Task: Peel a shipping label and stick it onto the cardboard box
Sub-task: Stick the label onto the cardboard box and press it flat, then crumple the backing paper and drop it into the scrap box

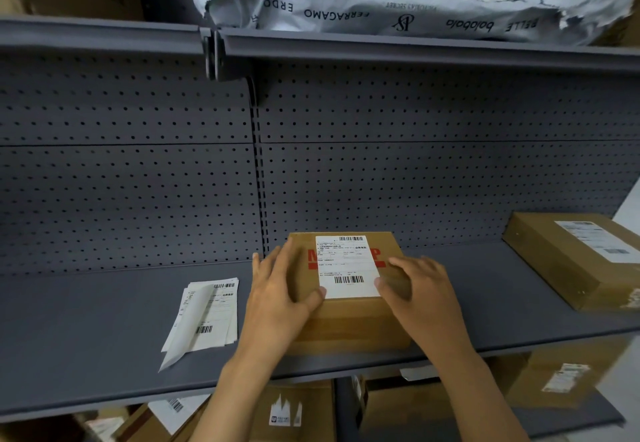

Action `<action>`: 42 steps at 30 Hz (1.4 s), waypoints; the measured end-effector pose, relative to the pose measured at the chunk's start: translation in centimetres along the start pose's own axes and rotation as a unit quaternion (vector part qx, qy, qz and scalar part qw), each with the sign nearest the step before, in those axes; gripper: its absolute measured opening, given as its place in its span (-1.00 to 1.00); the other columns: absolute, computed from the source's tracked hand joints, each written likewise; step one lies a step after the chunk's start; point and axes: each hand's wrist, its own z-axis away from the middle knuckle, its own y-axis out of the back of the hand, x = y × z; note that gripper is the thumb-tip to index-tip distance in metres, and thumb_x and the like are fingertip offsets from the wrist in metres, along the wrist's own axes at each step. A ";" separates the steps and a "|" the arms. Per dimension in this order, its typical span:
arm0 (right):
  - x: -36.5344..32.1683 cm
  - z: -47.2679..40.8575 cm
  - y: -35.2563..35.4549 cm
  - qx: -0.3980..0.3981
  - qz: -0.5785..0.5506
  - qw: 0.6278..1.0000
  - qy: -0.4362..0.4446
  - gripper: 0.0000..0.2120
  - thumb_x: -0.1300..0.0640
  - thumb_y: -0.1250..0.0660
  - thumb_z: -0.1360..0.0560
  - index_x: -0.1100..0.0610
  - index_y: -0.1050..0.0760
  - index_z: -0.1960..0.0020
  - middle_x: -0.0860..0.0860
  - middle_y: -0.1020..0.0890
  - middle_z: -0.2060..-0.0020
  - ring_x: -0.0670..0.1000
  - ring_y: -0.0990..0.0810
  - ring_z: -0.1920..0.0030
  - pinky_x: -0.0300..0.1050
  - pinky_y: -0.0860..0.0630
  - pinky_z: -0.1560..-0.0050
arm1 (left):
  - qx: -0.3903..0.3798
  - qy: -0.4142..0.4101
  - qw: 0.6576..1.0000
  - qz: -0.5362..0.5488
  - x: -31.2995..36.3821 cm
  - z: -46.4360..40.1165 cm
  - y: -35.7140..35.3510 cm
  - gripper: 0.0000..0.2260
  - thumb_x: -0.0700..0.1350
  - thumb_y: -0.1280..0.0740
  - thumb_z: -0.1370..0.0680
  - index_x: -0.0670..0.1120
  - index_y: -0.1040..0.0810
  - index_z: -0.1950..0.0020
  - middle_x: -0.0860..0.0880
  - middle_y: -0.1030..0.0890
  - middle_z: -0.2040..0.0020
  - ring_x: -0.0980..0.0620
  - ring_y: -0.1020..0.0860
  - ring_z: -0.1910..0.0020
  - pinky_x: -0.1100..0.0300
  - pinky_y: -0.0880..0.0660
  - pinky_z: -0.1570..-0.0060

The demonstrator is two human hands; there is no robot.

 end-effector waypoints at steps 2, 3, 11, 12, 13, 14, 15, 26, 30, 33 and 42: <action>0.4 0.0 0.3 -0.001 -0.005 1.000 -0.009 -0.51 -0.21 -0.30 -0.52 -0.05 -0.46 -0.39 -0.10 -0.53 -0.35 0.00 -0.25 -0.47 0.07 -0.35 -0.39 | -0.004 0.006 1.000 0.004 -0.1 -0.1 0.3 -0.17 0.11 -0.48 -0.48 0.28 -0.04 -0.60 0.13 -0.13 -0.64 0.02 0.16 -0.65 -0.13 -0.15 -0.52; 0.6 0.0 0.4 -0.001 -0.005 1.000 -0.011 -0.51 -0.20 -0.30 -0.52 -0.04 -0.46 -0.39 -0.09 -0.53 -0.35 0.00 -0.25 -0.47 0.07 -0.35 -0.39 | -0.005 0.005 1.000 0.005 -0.1 -0.1 0.5 -0.17 0.08 -0.48 -0.49 0.28 -0.04 -0.60 0.13 -0.13 -0.64 0.02 0.16 -0.65 -0.12 -0.15 -0.52; -1.9 -0.8 -0.1 0.018 -0.064 0.998 0.013 -0.62 -0.12 -0.24 -0.59 -0.02 -0.50 -0.35 -0.09 -0.56 -0.27 -0.06 -0.35 -0.37 -0.18 -0.29 -0.17 | 0.089 -0.018 0.996 0.025 -0.8 0.5 3.6 -0.37 -0.11 -0.41 -0.57 0.15 -0.26 -0.59 0.08 -0.34 -0.54 0.05 -0.26 -0.55 0.19 -0.23 -0.39; -2.7 -1.0 -0.5 0.014 -0.068 0.997 0.023 -0.62 -0.13 -0.23 -0.59 -0.03 -0.50 -0.35 -0.09 -0.56 -0.25 -0.06 -0.37 -0.35 -0.19 -0.31 -0.15 | 0.102 -0.016 0.994 0.022 -1.2 0.5 4.4 -0.38 -0.12 -0.40 -0.58 0.15 -0.26 -0.59 0.09 -0.36 -0.52 0.05 -0.31 -0.52 0.21 -0.28 -0.36; -3.4 -1.3 -0.8 0.013 -0.070 0.997 0.033 -0.61 -0.15 -0.22 -0.59 -0.04 -0.50 -0.34 -0.09 -0.57 -0.24 -0.07 -0.40 -0.32 -0.19 -0.36 -0.13 | 0.111 -0.013 0.994 0.018 -1.5 0.5 5.1 -0.39 -0.13 -0.39 -0.58 0.15 -0.27 -0.59 0.09 -0.37 -0.51 0.06 -0.34 -0.49 0.23 -0.30 -0.32; -4.1 -1.6 -1.1 0.013 -0.069 0.997 0.041 -0.61 -0.17 -0.21 -0.58 -0.05 -0.50 -0.34 -0.09 -0.57 -0.23 -0.07 -0.44 -0.28 -0.17 -0.42 -0.12 | 0.117 -0.008 0.993 0.014 -1.8 0.6 5.7 -0.40 -0.13 -0.37 -0.59 0.16 -0.27 -0.58 0.10 -0.36 -0.52 0.06 -0.35 -0.48 0.25 -0.31 -0.28; -5.0 -1.8 -1.6 0.012 -0.071 0.996 0.050 -0.61 -0.18 -0.21 -0.58 -0.06 -0.50 -0.33 -0.10 -0.57 -0.22 -0.07 -0.46 -0.24 -0.15 -0.45 -0.12 | 0.125 -0.001 0.992 0.008 -2.3 0.7 6.5 -0.40 -0.13 -0.37 -0.60 0.17 -0.27 -0.58 0.10 -0.36 -0.52 0.05 -0.35 -0.48 0.25 -0.32 -0.26; -13.8 -3.1 -6.2 -0.051 -0.114 0.980 0.156 -0.65 -0.09 -0.23 -0.60 -0.05 -0.51 -0.34 -0.09 -0.58 -0.28 -0.02 -0.44 -0.35 -0.04 -0.41 -0.30 | 0.210 0.060 0.973 -0.074 -7.2 2.1 14.0 -0.47 -0.08 -0.35 -0.60 0.13 -0.31 -0.55 0.04 -0.44 -0.46 -0.20 -0.56 -0.20 0.07 -0.44 -0.12; -17.0 -3.4 -8.3 -0.071 -0.123 0.972 0.189 -0.71 -0.04 -0.25 -0.60 -0.06 -0.56 -0.28 -0.11 -0.65 -0.12 -0.01 -0.48 -0.26 -0.07 -0.45 -0.19 | 0.221 0.073 0.967 -0.105 -9.5 2.3 15.7 -0.52 -0.09 -0.36 -0.60 0.08 -0.38 -0.51 0.04 -0.53 -0.37 -0.08 -0.56 -0.24 0.06 -0.49 -0.08; -19.4 -3.3 -10.4 -0.129 -0.126 0.962 0.207 -0.76 0.00 -0.25 -0.59 -0.10 -0.60 -0.20 -0.16 -0.61 0.21 -0.05 -0.51 -0.08 0.01 -0.57 0.00 | 0.207 0.084 0.966 -0.127 -10.9 2.2 15.8 -0.52 -0.08 -0.35 -0.60 0.05 -0.36 -0.52 0.06 -0.57 -0.31 0.00 -0.52 -0.29 0.07 -0.48 -0.13; -21.8 -3.2 -18.5 -0.271 -0.026 0.941 0.200 -0.63 -0.05 -0.13 -0.61 -0.18 -0.48 -0.37 0.04 -0.70 -0.05 0.11 -0.62 -0.07 -0.03 -0.55 -0.05 | 0.061 0.082 0.967 -0.234 -16.4 0.8 11.4 -0.68 -0.11 -0.27 -0.58 0.14 -0.63 -0.27 0.11 -0.64 -0.28 -0.11 -0.41 -0.41 0.16 -0.29 -0.38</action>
